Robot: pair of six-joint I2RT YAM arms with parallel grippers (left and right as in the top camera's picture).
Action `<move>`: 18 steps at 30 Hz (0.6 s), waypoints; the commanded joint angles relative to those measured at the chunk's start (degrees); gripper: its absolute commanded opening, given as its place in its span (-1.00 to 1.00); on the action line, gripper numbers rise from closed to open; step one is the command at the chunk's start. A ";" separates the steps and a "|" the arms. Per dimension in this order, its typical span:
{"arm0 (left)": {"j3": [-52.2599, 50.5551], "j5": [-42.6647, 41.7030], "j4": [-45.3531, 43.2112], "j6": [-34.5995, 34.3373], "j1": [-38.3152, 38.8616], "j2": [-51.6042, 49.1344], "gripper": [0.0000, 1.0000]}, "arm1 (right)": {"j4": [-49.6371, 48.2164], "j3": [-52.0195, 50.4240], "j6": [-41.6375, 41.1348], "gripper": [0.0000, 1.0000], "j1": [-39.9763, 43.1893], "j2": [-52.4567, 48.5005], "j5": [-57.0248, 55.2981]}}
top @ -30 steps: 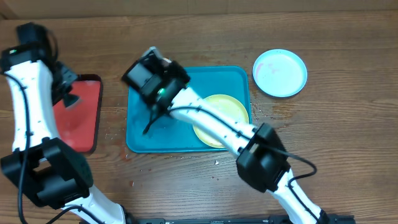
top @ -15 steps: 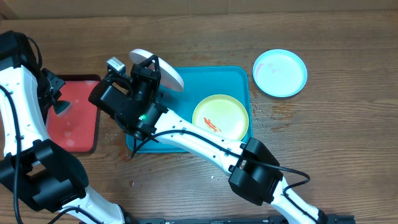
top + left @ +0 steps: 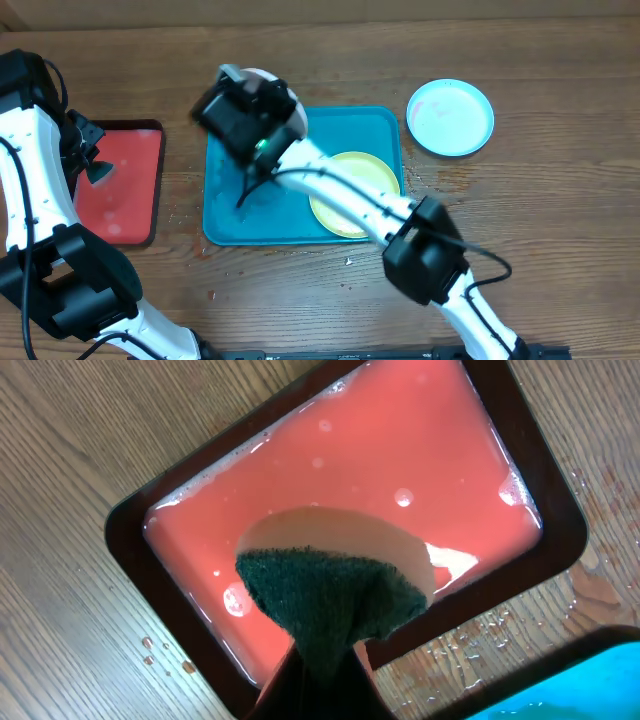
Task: Clean dirty plates on tray and stack at the side
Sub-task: 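Lift the white plate with the right gripper and stack it on the light-blue plate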
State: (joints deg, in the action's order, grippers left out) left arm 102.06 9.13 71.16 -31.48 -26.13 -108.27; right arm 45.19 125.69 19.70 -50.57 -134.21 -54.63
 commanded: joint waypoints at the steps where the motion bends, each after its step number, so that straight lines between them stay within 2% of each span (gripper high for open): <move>1: 0.68 -0.79 -0.02 -0.68 -0.11 0.57 -0.92 | 3.85 1.57 -16.57 -0.93 6.67 3.96 20.09; 4: 0.68 -1.73 -0.22 -0.68 -0.11 0.57 -0.91 | 7.74 1.57 -22.38 -0.91 13.09 5.51 35.80; 5: 0.68 -1.73 -0.26 -0.68 -0.11 0.57 -0.92 | 9.42 1.57 -23.67 -0.66 16.41 6.12 44.04; 6: 0.68 -1.73 -0.26 -0.68 -0.11 0.57 -0.92 | 10.80 1.57 -24.50 -0.62 19.26 6.51 50.18; 7: 0.68 -1.75 -0.26 -0.68 -0.11 0.57 -0.92 | 14.34 1.57 -24.68 -0.81 26.08 6.67 60.50; 8: 0.68 -1.75 -0.26 -0.68 -0.11 0.57 -0.92 | 15.82 1.55 -24.68 -0.92 28.65 6.67 62.45; 9: 0.68 -1.77 -0.26 -0.68 -0.11 0.57 -0.92 | 17.90 1.49 -24.70 -0.93 31.69 6.58 63.73; 14: 0.68 -2.40 -0.63 -0.68 -0.09 0.57 -0.92 | 26.32 -0.13 -28.96 -0.93 45.40 6.54 65.37; 17: 0.68 -4.09 -0.98 -0.68 -0.09 0.57 -0.91 | 28.24 -1.33 -28.87 -0.91 51.19 6.54 72.06; 18: 0.68 -4.57 -1.01 -0.68 -0.09 0.57 -0.92 | 28.35 -1.73 -28.22 -0.84 52.46 6.54 74.97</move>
State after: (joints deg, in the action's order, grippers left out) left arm 102.06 6.96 70.43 -31.48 -26.13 -108.27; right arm 72.95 125.21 -7.09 -0.58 -130.54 8.71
